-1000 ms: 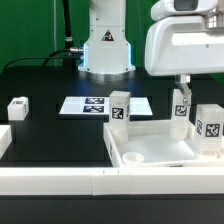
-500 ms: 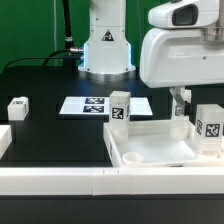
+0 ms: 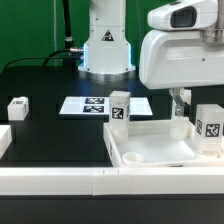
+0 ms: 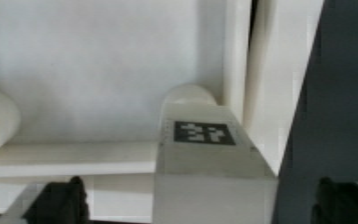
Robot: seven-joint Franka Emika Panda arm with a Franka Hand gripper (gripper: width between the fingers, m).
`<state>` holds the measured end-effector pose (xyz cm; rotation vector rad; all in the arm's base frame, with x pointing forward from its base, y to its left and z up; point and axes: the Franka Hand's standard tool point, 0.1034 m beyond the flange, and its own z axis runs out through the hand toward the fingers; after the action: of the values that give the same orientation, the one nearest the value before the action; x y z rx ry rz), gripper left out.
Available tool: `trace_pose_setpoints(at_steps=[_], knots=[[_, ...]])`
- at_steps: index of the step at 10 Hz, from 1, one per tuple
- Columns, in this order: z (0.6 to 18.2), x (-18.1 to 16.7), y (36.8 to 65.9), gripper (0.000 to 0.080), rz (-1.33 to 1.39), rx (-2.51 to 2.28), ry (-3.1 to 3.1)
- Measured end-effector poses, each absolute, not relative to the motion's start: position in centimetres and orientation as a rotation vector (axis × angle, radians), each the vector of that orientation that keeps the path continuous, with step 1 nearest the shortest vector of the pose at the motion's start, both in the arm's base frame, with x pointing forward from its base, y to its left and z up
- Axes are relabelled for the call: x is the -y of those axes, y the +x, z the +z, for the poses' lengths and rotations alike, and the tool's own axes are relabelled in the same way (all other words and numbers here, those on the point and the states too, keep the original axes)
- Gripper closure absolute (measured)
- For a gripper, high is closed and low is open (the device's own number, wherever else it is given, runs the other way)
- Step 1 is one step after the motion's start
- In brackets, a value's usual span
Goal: Assemble square table
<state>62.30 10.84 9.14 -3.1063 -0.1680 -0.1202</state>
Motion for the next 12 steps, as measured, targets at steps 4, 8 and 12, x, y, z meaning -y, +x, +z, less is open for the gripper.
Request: trace_pose_setpoints(at_steps=[4, 8, 12], knots=[[9.13, -10.69, 62.32, 0.0517, -0.119, 0.115, -3.108], [9.05, -10.72, 62.23, 0.0517, -0.103, -0.446, -3.058], [8.94, -10.6, 62.21, 0.0515, -0.085, -1.161, -2.84]])
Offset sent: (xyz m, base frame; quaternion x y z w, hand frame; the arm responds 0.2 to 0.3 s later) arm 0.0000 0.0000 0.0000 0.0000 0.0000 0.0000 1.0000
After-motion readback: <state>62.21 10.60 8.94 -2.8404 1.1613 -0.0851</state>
